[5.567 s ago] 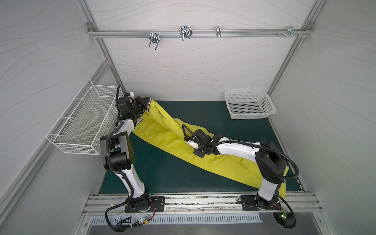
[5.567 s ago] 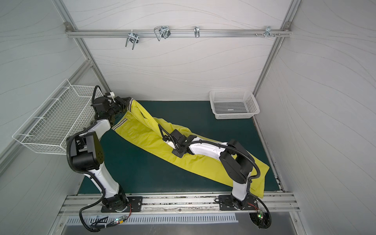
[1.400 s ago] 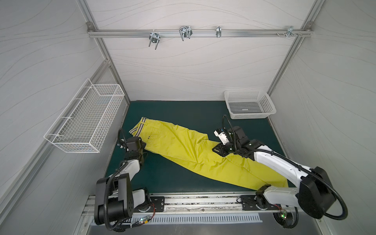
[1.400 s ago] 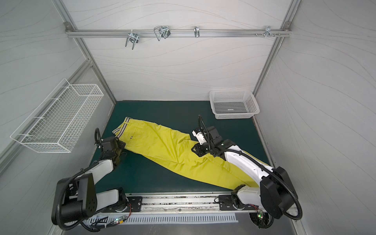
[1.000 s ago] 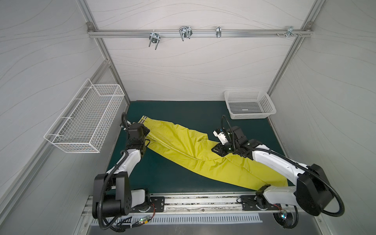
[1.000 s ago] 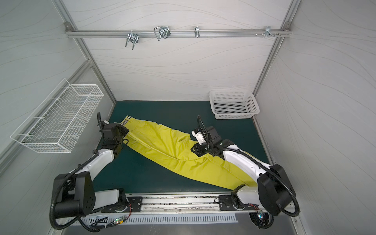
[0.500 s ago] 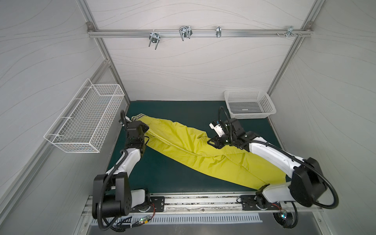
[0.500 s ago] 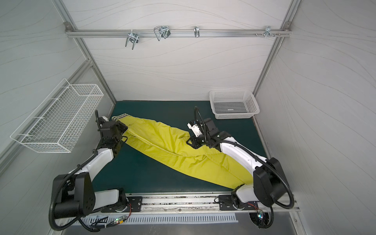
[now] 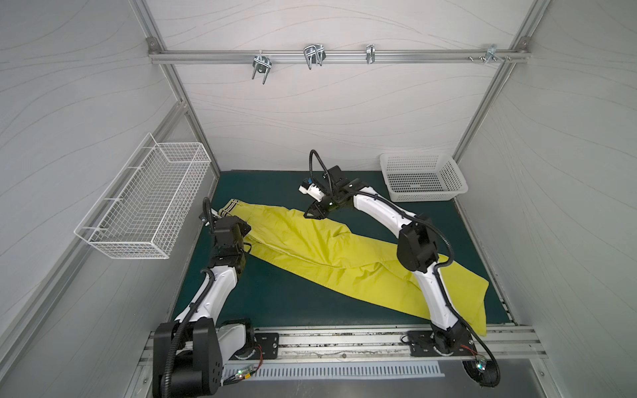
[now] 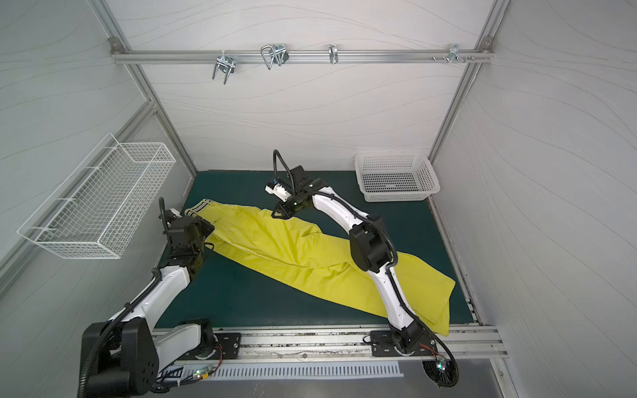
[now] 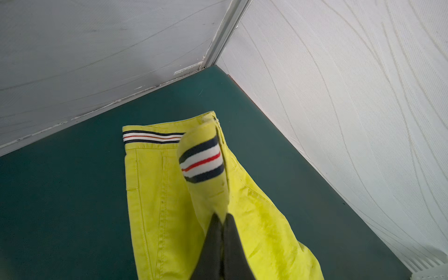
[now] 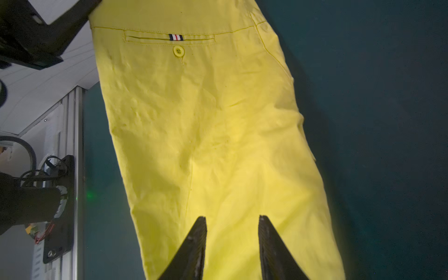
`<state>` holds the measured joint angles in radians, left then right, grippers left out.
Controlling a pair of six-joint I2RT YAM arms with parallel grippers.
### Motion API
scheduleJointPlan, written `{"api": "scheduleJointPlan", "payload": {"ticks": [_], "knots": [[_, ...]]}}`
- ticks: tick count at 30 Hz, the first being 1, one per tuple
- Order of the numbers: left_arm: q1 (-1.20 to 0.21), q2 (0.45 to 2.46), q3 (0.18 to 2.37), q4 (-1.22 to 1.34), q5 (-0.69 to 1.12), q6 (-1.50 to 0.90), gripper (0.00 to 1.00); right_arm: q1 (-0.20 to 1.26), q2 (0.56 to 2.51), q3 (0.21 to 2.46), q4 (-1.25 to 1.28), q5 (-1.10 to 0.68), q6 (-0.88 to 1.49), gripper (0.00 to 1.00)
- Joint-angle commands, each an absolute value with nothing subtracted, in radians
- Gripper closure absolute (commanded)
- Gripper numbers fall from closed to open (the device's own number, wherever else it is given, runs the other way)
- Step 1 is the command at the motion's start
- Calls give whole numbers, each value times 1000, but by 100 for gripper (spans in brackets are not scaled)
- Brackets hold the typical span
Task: Roll up the long pants
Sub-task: Fold the long pant at the center of the board.
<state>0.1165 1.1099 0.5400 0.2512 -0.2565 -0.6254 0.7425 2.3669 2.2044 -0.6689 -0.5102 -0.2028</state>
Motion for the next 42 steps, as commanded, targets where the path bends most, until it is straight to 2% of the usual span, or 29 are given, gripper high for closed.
{"api": "scheduleJointPlan", "payload": {"ticks": [1, 5, 12, 16, 19, 22, 25, 28, 33, 35, 38, 40, 42], "knots": [[118, 1086, 560, 282, -289, -601, 100, 784, 2453, 2300, -787, -523, -287, 59], [118, 1079, 559, 271, -291, -599, 100, 808, 2498, 2316, -742, -440, -283, 57], [118, 1051, 534, 269, -292, -614, 100, 831, 2482, 2246, -585, -230, -271, 53], [118, 1047, 532, 265, -296, -615, 100, 831, 2471, 2223, -528, -172, -246, 51], [118, 1052, 531, 267, -290, -623, 100, 833, 2493, 2245, -519, -159, -238, 47], [117, 1058, 530, 272, -289, -627, 100, 840, 2564, 2351, -584, -169, -242, 47], [117, 1063, 528, 274, -288, -627, 100, 851, 2611, 2408, -604, -173, -250, 49], [117, 1068, 531, 274, -290, -624, 100, 856, 2621, 2407, -583, -183, -238, 56], [118, 1074, 533, 273, -287, -623, 100, 852, 2620, 2401, -606, -210, -230, 51], [118, 1074, 532, 272, -288, -623, 100, 851, 2619, 2389, -600, -212, -229, 52], [117, 1072, 528, 271, -292, -627, 100, 852, 2630, 2388, -600, -211, -226, 60], [118, 1069, 527, 266, -293, -627, 100, 850, 2636, 2391, -600, -210, -219, 77], [118, 1065, 527, 265, -295, -627, 100, 847, 2638, 2391, -595, -209, -207, 97]]}}
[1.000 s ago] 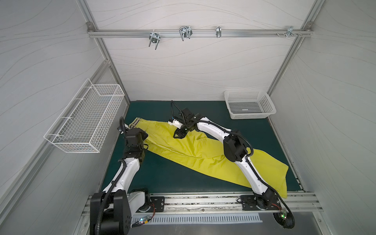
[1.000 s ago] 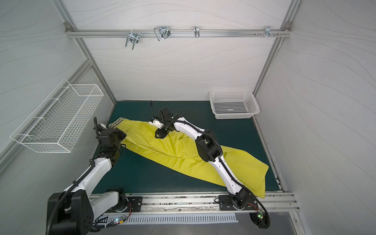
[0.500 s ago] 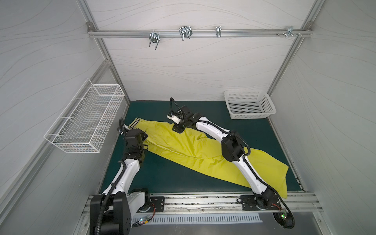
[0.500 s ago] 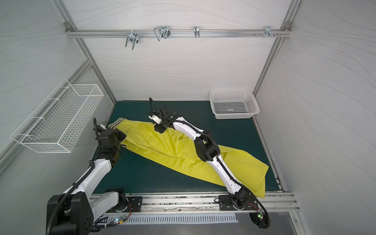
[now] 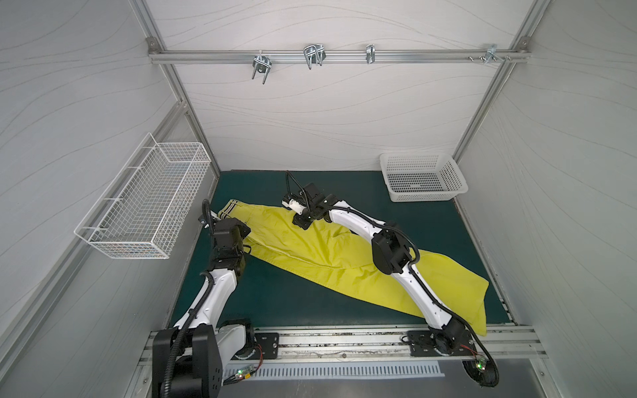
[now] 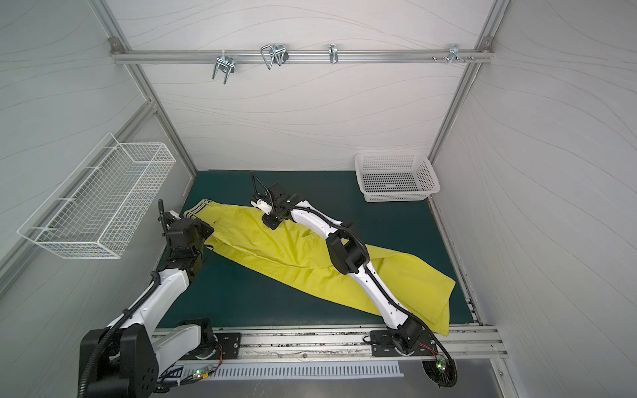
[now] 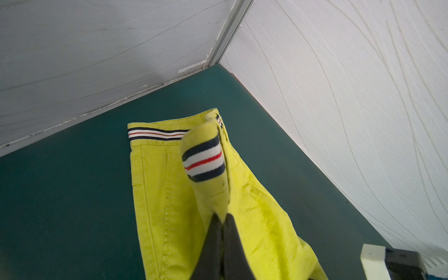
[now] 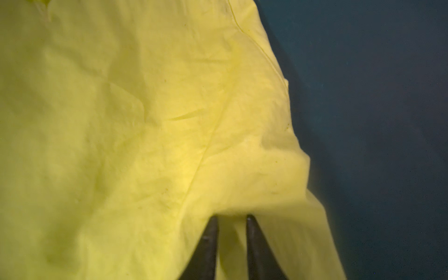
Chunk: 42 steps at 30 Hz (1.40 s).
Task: Roll up the long pants
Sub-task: Fold the long pant at the center of the board.
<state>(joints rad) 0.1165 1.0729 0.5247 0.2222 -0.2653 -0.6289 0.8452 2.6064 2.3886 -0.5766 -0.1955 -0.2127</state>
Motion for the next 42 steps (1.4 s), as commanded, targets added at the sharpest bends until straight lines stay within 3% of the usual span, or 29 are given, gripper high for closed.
{"api": "scheduleJointPlan", "payload": {"ticks": [1, 8, 10, 11, 14, 17, 18, 19, 21, 26, 32, 34, 39, 40, 41, 42], "knots": [[118, 1064, 526, 265, -296, -627, 100, 844, 2638, 2390, -591, -207, -199, 100], [118, 1063, 529, 259, -294, -623, 100, 804, 2537, 2256, -474, -238, -132, 100], [118, 1064, 529, 260, -289, -623, 100, 796, 2509, 2223, -473, -250, -136, 71], [118, 1066, 530, 261, -286, -623, 100, 797, 2502, 2219, -492, -258, -146, 63], [117, 1069, 529, 261, -284, -624, 100, 805, 2506, 2218, -547, -259, -160, 51], [117, 1072, 526, 262, -285, -630, 100, 825, 2516, 2224, -581, -229, -216, 48], [118, 1072, 526, 261, -282, -633, 100, 831, 2518, 2222, -586, -225, -220, 39], [118, 1072, 526, 259, -281, -634, 100, 837, 2523, 2225, -586, -222, -224, 4], [118, 1071, 527, 256, -280, -632, 100, 846, 2547, 2249, -600, -215, -227, 1], [117, 1063, 534, 249, -281, -629, 100, 858, 2621, 2334, -659, -210, -231, 1], [118, 1062, 532, 247, -284, -630, 100, 851, 2578, 2238, -553, -195, -187, 3], [118, 1062, 533, 247, -286, -630, 100, 843, 2584, 2253, -566, -216, -181, 16], [118, 1062, 531, 247, -292, -632, 100, 825, 2630, 2336, -652, -213, -132, 78], [117, 1062, 529, 247, -294, -635, 100, 822, 2640, 2352, -671, -212, -125, 85], [118, 1064, 529, 248, -293, -637, 100, 817, 2647, 2363, -688, -210, -116, 100], [118, 1067, 528, 249, -291, -639, 100, 814, 2648, 2362, -689, -213, -100, 100]]}}
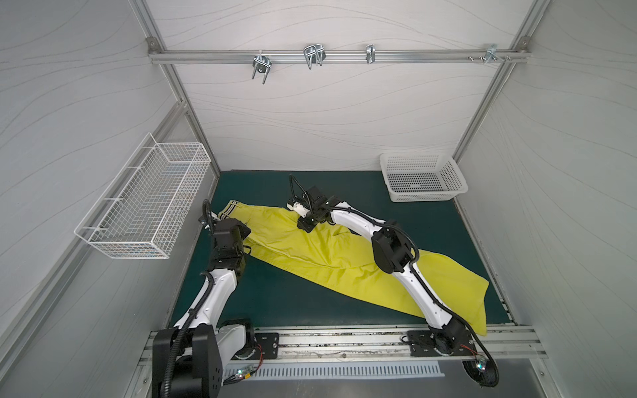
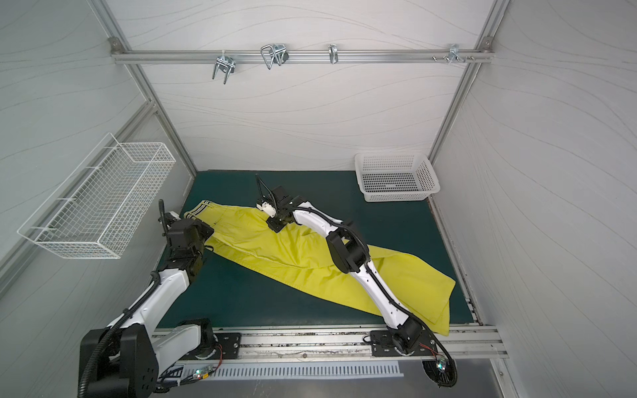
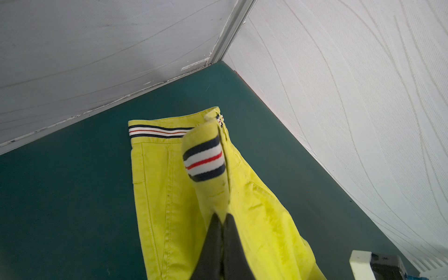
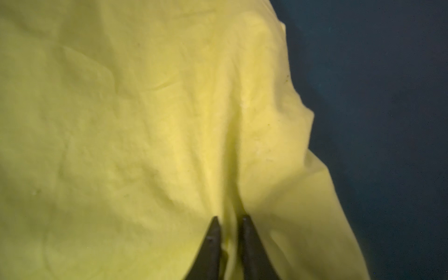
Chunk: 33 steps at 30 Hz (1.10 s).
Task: Roll up the long pants
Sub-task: Fold the long pant at the center of the board.
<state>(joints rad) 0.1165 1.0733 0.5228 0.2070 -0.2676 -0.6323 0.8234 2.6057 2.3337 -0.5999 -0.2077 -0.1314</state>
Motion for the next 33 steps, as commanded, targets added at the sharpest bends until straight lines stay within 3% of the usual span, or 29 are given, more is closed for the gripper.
{"api": "scheduleJointPlan", "payload": {"ticks": [1, 16, 33], "knots": [[118, 1069, 528, 250, -288, -642, 100, 807, 2643, 2352, -682, -225, -92, 100], [118, 1166, 624, 284, -169, -590, 100, 744, 2326, 2079, -410, -201, -1, 100], [117, 1477, 855, 325, -152, -490, 100, 669, 2200, 1985, -428, -211, 12, 100]]}}
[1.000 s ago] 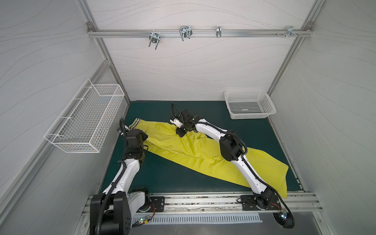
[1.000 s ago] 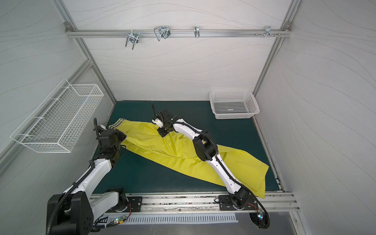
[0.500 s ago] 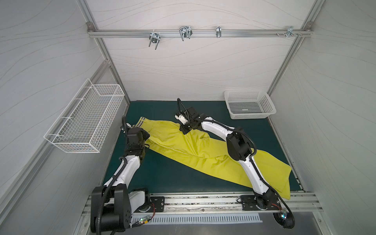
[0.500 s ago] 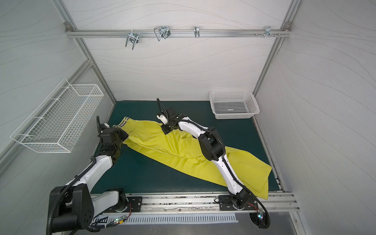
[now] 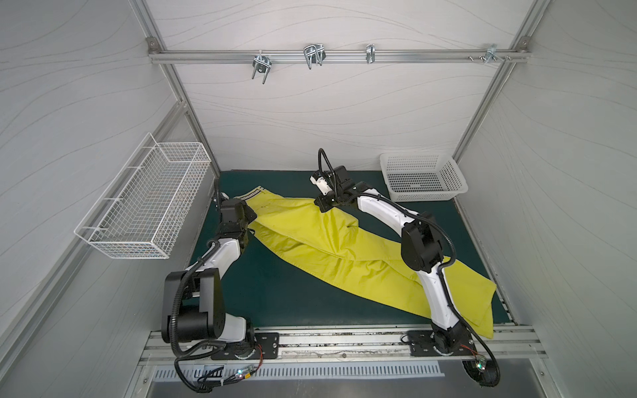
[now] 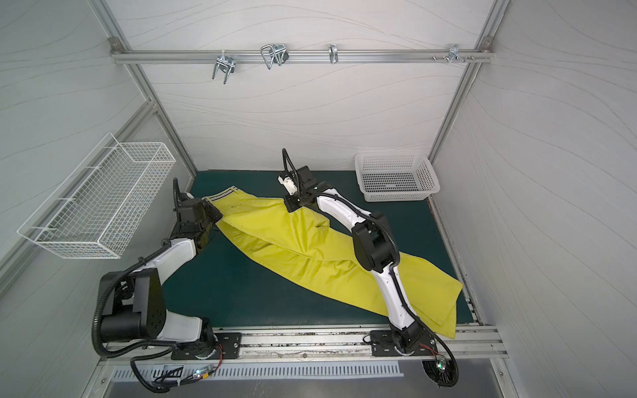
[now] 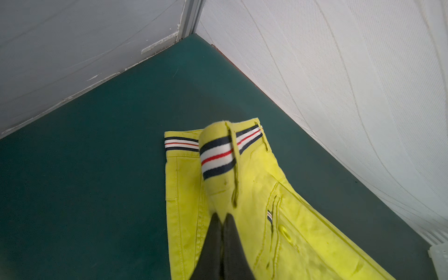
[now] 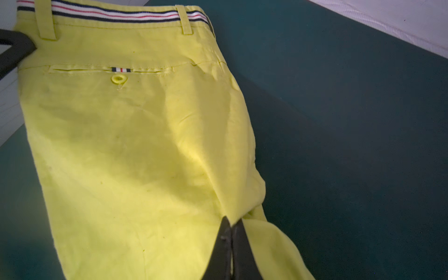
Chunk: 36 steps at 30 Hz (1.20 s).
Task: Roll up the long pants
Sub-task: Fold the long pant at the center of the board.
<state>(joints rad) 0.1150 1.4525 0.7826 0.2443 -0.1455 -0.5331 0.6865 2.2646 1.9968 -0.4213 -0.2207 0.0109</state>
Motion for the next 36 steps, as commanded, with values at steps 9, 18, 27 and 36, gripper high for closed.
{"api": "scheduleJointPlan", "payload": {"ticks": [9, 18, 27, 36], "knots": [[101, 1650, 1024, 265, -157, -402, 100, 660, 2131, 1859, -377, -242, 59, 100], [101, 1799, 1194, 97, -207, -363, 100, 664, 2117, 1815, -354, -272, 83, 100], [101, 1958, 1399, -157, -222, -360, 100, 670, 2127, 1801, -346, -282, 94, 100], [101, 2100, 1590, -381, -193, -346, 98, 677, 2141, 1811, -339, -296, 114, 100]]}}
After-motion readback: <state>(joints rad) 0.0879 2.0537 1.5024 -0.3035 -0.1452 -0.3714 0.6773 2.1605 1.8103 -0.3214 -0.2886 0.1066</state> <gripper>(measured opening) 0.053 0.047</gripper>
